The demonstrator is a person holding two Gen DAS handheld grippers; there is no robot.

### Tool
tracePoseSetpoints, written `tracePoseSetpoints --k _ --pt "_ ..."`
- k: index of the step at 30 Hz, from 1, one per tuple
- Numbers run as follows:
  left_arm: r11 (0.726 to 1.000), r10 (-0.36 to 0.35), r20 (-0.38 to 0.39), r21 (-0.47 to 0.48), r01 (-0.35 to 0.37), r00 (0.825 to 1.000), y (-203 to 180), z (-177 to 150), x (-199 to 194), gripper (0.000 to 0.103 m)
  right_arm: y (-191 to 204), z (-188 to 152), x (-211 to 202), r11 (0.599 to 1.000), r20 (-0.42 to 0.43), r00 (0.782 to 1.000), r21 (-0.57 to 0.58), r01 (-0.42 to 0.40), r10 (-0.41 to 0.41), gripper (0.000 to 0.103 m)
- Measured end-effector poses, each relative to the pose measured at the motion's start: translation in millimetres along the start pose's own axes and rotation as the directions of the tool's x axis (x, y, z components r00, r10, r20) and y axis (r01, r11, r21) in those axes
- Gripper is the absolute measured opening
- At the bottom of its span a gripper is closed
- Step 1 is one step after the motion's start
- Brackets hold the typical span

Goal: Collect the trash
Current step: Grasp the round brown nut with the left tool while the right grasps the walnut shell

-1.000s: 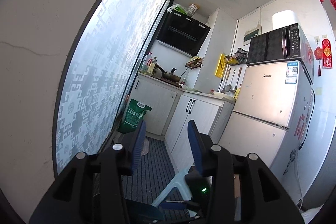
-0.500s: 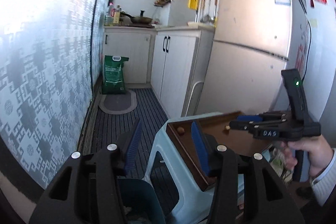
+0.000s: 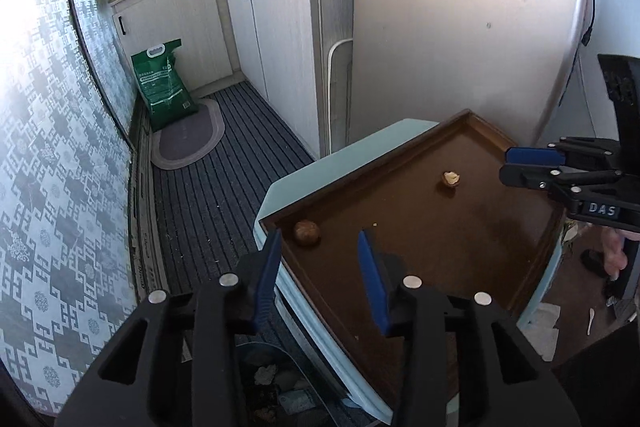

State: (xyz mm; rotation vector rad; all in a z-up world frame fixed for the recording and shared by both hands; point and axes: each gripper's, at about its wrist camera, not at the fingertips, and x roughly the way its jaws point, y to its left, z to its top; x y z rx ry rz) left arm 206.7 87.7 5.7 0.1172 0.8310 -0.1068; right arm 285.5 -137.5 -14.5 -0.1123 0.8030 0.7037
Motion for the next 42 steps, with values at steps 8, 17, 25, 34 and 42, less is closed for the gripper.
tracePoseSetpoints --k 8,17,25,34,42 --pt "0.995 0.073 -0.091 0.068 -0.067 0.993 1 7 36 0.041 -1 0 -3 1.0 0.01 1.0 0.005 -0.015 0.015 0.032" --pt "0.994 0.091 -0.15 0.077 -0.08 0.985 -3 22 47 0.03 0 4 -7 1.0 0.027 0.999 0.018 -0.025 0.024 0.031" --pt "0.994 0.1 -0.236 0.063 -0.087 0.967 -5 24 62 0.031 6 7 -9 0.999 0.035 0.999 0.015 -0.03 0.03 0.032" --pt "0.999 0.033 -0.246 -0.005 -0.035 0.969 1 27 66 0.036 5 3 2 0.999 0.001 1.0 0.027 -0.03 0.03 0.032" --pt "0.999 -0.004 -0.235 0.034 0.012 0.972 -14 24 62 0.038 6 4 3 0.999 0.001 1.0 0.022 -0.025 0.025 0.032"
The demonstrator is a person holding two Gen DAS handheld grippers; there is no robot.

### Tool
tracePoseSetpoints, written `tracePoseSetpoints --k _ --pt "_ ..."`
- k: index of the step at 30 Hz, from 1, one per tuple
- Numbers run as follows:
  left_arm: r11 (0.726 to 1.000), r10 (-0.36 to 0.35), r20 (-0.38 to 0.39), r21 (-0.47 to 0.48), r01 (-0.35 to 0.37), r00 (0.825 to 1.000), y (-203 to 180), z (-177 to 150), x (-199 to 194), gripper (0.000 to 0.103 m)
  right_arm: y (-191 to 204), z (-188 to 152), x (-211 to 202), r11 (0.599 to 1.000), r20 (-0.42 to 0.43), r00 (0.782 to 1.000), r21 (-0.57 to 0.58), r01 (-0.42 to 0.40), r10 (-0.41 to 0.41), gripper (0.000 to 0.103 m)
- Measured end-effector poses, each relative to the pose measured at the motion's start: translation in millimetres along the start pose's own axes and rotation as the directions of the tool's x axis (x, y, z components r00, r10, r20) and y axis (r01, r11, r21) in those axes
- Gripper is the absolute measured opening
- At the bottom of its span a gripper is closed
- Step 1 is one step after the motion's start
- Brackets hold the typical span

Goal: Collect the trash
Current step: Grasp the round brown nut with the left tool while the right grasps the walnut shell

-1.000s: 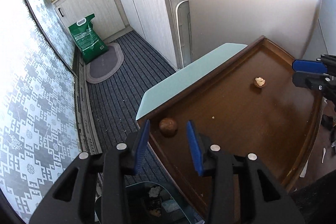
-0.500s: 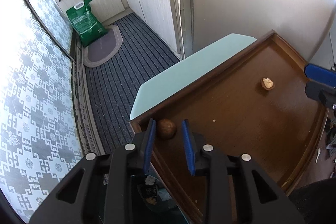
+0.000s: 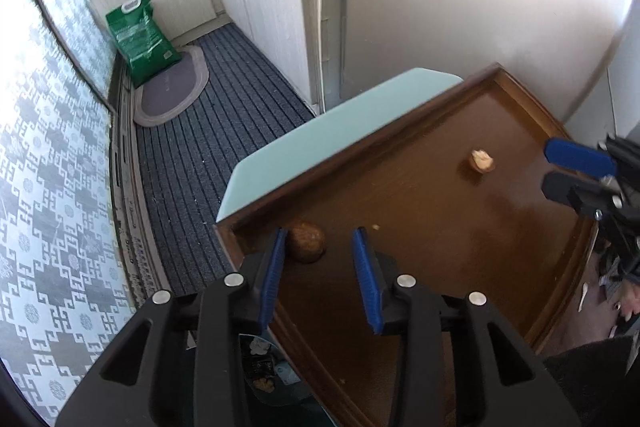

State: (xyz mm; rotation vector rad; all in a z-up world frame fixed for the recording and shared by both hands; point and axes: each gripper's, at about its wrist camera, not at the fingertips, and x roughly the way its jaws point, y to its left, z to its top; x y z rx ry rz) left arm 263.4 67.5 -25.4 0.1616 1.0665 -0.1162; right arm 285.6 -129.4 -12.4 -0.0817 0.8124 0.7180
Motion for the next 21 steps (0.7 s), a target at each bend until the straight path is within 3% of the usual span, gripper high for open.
tracePoseSetpoints --k 10,14,21 --pt "1.0 -0.028 0.036 -0.002 0.028 0.999 -5 1 2 0.038 -1 1 6 1.0 -0.013 1.0 -0.003 0.026 -0.026 0.032" --pt "0.998 -0.062 0.057 -0.007 0.062 0.996 -8 -3 -1 0.022 0 -1 12 1.0 -0.025 1.0 -0.001 0.019 -0.019 0.032" --pt "0.998 -0.056 0.102 -0.035 0.06 0.993 -7 -10 -4 0.021 2 -2 31 0.999 -0.067 0.997 -0.014 0.032 -0.033 0.038"
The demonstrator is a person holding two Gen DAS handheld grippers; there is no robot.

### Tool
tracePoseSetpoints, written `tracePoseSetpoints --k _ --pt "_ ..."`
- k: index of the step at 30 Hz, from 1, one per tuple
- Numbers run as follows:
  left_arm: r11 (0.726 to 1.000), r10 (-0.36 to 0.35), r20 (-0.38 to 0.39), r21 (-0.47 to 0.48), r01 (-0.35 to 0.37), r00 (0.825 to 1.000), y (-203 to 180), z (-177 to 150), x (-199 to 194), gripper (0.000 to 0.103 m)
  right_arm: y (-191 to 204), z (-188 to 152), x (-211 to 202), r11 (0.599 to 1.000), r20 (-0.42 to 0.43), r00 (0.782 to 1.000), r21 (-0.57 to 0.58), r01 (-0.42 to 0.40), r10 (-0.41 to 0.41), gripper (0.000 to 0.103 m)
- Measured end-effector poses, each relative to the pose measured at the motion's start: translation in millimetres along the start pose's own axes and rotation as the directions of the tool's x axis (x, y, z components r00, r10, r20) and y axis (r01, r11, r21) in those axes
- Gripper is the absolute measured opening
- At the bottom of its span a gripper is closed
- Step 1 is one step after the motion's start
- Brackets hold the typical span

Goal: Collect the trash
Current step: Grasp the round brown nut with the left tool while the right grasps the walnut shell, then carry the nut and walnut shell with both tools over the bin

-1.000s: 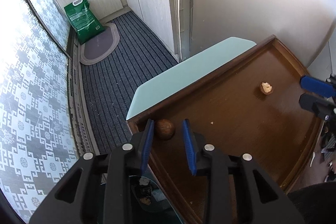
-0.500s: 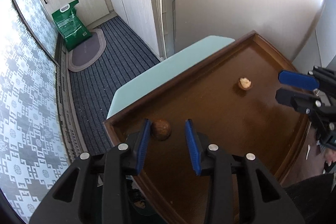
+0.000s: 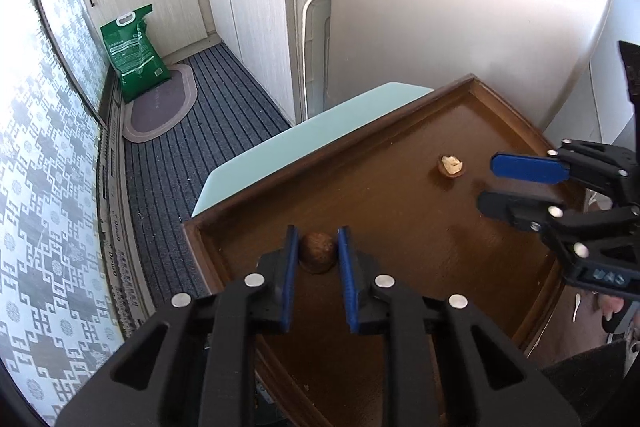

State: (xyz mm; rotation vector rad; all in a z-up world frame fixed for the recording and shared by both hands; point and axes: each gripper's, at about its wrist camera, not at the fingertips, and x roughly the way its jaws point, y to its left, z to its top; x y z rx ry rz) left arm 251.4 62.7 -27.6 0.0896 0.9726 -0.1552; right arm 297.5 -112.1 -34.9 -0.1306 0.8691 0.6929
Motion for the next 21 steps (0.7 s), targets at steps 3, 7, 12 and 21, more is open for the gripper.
tracePoseSetpoints --k 3,7,12,21 --pt "1.0 0.009 0.025 -0.016 -0.009 1.0 3 -6 -3 0.021 4 3 5 1.0 0.002 1.0 -0.012 0.015 -0.015 0.038" --pt "0.998 0.013 0.05 -0.065 -0.009 0.999 9 -11 -7 0.021 13 8 11 0.998 0.003 0.999 -0.04 0.045 -0.045 0.038" --pt "0.993 -0.026 0.083 -0.116 0.036 0.996 16 -13 -14 0.021 17 10 20 0.996 -0.003 0.997 -0.05 0.07 -0.071 0.038" --pt "0.976 -0.08 0.168 -0.188 0.111 0.983 30 -21 -37 0.021 27 12 26 0.989 0.004 0.994 -0.098 0.11 -0.11 0.027"
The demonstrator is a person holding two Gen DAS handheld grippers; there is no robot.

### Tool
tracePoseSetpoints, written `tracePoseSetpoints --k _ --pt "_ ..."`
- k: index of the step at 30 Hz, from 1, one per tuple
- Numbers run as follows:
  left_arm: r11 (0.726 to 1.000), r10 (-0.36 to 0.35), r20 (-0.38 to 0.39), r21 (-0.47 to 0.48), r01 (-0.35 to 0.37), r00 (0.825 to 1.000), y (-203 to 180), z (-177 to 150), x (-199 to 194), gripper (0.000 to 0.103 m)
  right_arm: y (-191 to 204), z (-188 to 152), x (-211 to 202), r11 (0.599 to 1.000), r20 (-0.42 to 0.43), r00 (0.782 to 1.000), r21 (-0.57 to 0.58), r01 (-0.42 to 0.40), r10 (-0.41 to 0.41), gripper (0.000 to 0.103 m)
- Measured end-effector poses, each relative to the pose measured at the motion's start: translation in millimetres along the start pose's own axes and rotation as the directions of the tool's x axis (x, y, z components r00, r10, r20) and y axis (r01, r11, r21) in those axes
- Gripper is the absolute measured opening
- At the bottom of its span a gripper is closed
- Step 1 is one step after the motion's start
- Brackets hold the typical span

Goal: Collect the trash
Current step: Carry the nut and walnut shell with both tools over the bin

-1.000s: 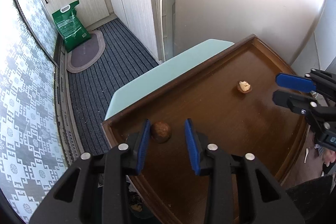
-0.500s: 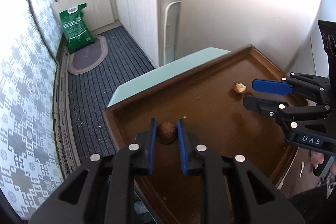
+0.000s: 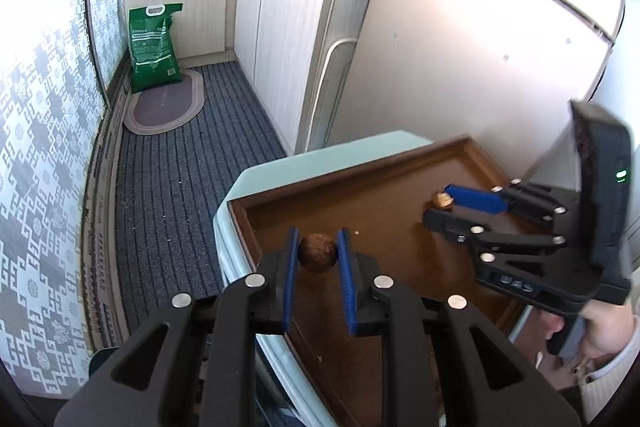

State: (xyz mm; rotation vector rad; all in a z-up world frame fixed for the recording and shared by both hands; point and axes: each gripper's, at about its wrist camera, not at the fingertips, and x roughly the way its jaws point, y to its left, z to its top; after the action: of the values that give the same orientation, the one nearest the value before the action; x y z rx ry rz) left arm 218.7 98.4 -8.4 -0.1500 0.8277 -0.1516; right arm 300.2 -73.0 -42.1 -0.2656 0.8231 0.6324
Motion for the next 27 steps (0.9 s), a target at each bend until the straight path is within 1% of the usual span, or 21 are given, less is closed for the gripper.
tracePoseSetpoints --k 2,8,11,14,16,18,21,25,27 --pt "1.0 -0.005 0.03 -0.022 0.006 1.0 3 -3 -7 0.021 0 1 1 1.0 0.0 1.0 -0.001 0.015 -0.015 0.019" --pt "0.996 0.009 0.081 -0.091 -0.001 0.997 22 -15 -34 0.021 3 2 1 0.999 -0.002 0.999 0.007 0.046 -0.046 0.019" --pt "0.992 0.002 0.111 -0.123 0.012 0.994 31 -23 -51 0.021 9 5 -3 0.999 0.005 0.999 0.004 0.036 -0.036 0.019" --pt "0.986 0.022 0.159 -0.165 0.004 0.987 42 -35 -71 0.021 24 8 -15 1.0 0.034 0.999 -0.02 0.019 -0.018 0.019" --pt "0.979 0.049 0.189 -0.201 -0.01 0.981 49 -46 -82 0.021 35 9 -24 0.999 0.048 0.999 -0.026 -0.021 0.022 0.019" --pt "0.966 0.08 0.214 -0.257 -0.023 0.974 59 -58 -94 0.021 47 10 -32 0.997 0.059 0.996 -0.026 -0.069 0.071 0.019" --pt "0.947 0.138 0.244 -0.317 -0.055 0.96 70 -76 -113 0.021 78 12 -45 0.989 0.077 0.988 -0.067 -0.13 0.135 0.019" --pt "0.927 0.204 0.248 -0.359 -0.105 0.947 86 -98 -130 0.021 118 13 -53 0.975 0.082 0.98 -0.148 -0.166 0.18 0.019" --pt "0.915 0.249 0.229 -0.375 -0.151 0.941 93 -110 -132 0.021 133 13 -53 0.965 0.073 0.976 -0.18 -0.19 0.206 0.019"
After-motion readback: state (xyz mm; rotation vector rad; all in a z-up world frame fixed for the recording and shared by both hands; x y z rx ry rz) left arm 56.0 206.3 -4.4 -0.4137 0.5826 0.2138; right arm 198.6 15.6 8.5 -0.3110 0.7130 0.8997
